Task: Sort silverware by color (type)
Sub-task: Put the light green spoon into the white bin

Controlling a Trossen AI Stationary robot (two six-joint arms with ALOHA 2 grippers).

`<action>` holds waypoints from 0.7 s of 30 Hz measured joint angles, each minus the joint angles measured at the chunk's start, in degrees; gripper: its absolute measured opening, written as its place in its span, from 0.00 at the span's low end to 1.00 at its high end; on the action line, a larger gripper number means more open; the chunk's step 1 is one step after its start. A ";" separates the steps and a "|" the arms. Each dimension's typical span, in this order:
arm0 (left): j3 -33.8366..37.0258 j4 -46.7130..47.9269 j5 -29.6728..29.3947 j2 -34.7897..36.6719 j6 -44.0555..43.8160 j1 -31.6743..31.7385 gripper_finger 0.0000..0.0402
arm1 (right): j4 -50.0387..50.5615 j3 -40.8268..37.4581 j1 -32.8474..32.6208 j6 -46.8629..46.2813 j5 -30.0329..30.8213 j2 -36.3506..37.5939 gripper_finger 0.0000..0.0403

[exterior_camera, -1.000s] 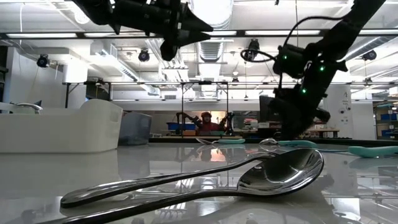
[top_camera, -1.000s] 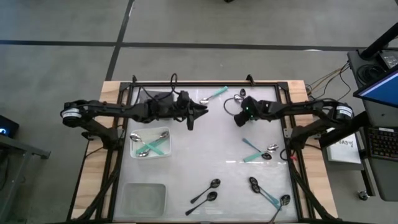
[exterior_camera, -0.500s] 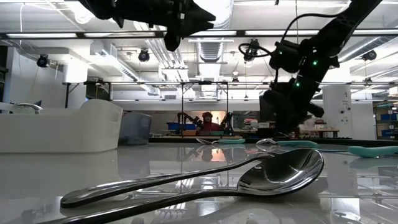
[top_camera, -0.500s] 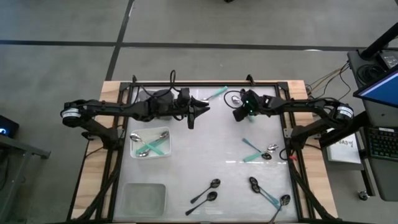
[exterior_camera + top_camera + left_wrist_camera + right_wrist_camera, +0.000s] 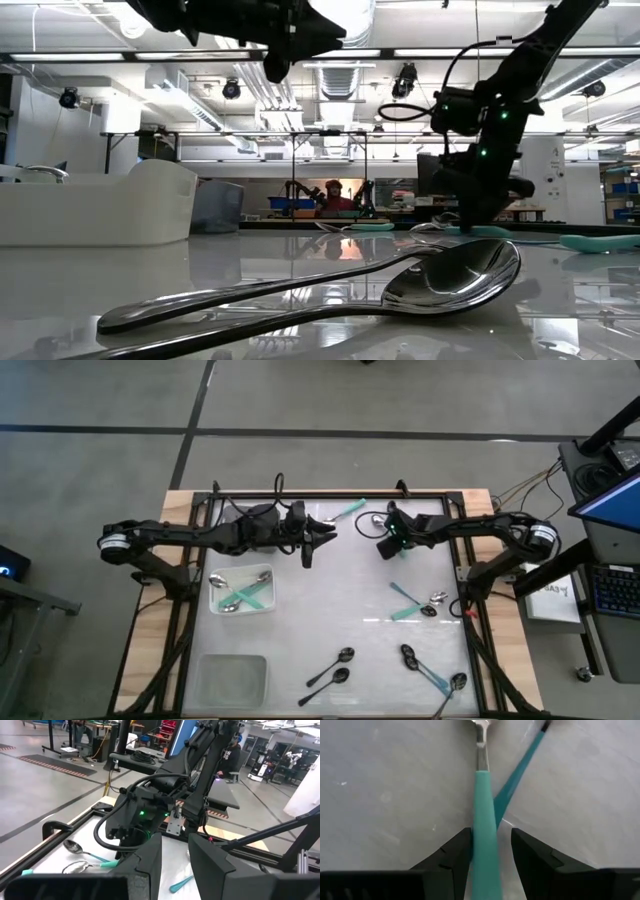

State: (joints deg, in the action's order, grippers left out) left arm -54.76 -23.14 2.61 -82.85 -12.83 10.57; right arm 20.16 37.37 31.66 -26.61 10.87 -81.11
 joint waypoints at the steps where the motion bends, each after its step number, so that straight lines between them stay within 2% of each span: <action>1: 0.00 0.16 0.02 0.00 0.02 0.00 0.20 | -0.06 0.02 0.00 0.04 0.07 -0.41 0.33; 5: 0.02 0.36 0.07 0.09 -0.06 0.00 0.20 | -0.19 0.04 -0.02 0.57 -0.03 -0.82 0.29; 13: 0.04 3.68 2.69 0.42 -1.37 -0.13 0.20 | 0.73 -0.20 -0.13 1.23 -0.66 1.09 0.11; 15: 0.04 4.43 2.71 0.44 -1.41 -0.25 0.20 | 1.22 -0.32 -0.13 1.28 -1.55 1.99 0.11; 21: 0.09 9.91 3.52 0.46 -1.47 -0.72 0.20 | 0.87 -0.38 -1.02 1.29 -9.19 6.13 0.11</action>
State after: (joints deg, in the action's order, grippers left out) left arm -54.68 -13.22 6.13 -82.39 -14.29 9.85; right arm 21.03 36.99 30.64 -25.32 1.68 -74.98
